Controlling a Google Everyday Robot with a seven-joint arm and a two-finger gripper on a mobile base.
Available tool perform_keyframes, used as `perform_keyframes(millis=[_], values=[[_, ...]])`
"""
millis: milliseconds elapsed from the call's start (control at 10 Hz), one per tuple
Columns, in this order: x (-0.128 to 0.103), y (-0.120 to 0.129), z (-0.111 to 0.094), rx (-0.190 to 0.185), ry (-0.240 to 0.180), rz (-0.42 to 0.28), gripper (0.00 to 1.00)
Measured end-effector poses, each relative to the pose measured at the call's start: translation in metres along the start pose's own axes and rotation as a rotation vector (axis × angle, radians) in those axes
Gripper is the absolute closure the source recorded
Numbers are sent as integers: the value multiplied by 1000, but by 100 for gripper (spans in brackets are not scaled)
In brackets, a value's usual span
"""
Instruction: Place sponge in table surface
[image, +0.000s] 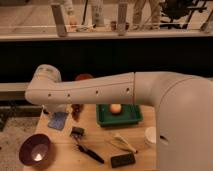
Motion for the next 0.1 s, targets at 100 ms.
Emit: perform_keyframes(millis=[100], values=[[0,-1,-3,-3,5,-5,100]])
